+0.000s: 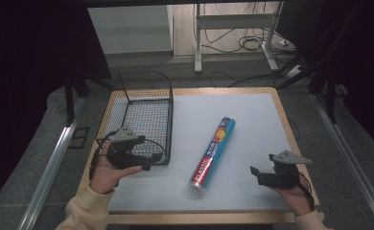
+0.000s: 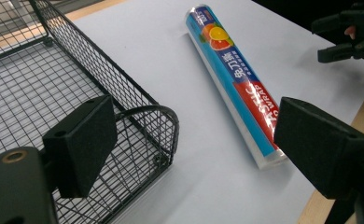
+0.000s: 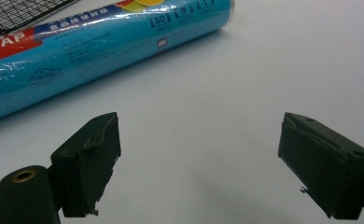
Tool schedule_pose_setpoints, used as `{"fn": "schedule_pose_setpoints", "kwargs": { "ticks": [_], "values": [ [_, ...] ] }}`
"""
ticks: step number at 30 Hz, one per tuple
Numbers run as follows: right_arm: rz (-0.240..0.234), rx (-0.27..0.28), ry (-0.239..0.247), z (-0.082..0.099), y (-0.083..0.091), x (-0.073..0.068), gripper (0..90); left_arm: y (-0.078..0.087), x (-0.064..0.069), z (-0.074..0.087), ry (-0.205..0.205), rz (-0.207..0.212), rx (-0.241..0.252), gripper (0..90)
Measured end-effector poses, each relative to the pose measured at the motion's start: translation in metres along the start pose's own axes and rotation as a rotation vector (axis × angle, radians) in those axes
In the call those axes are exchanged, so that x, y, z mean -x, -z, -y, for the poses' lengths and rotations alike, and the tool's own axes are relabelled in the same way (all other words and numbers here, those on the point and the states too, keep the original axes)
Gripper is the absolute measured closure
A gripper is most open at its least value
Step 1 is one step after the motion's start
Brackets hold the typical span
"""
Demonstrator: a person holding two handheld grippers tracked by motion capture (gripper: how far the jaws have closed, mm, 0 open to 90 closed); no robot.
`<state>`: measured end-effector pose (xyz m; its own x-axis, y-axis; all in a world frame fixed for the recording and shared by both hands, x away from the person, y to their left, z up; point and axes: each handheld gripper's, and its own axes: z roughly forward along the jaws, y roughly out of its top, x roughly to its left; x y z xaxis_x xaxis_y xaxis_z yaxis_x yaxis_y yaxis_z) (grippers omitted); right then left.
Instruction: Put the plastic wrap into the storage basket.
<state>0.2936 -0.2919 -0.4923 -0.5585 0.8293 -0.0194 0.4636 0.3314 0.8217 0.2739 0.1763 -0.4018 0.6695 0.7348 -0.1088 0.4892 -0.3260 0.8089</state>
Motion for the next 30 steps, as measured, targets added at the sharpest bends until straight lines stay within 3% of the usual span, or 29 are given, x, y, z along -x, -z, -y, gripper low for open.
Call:
{"fn": "schedule_pose_setpoints", "kwargs": {
  "ticks": [5, 8, 13, 30],
  "values": [
    [0.005, 0.014, 0.022, 0.001, 0.003, -0.002, 12.7, 0.000, 0.001, -0.001, 0.001, 0.001, 0.005, 13.3],
    [0.046, 0.021, 0.048, 0.002, 0.004, -0.005, 12.6, -0.002, 0.002, -0.002, 0.000, 0.003, -0.001, 13.3],
    [0.036, 0.004, 0.015, 0.003, 0.002, -0.002, 12.9, -0.007, 0.003, -0.001, 0.013, 0.000, -0.012, 13.3],
    [0.039, -0.019, 0.004, 0.005, 0.001, 0.000, 13.4, -0.010, 0.011, -0.012, 0.018, -0.012, -0.025, 13.3]
  ]
}}
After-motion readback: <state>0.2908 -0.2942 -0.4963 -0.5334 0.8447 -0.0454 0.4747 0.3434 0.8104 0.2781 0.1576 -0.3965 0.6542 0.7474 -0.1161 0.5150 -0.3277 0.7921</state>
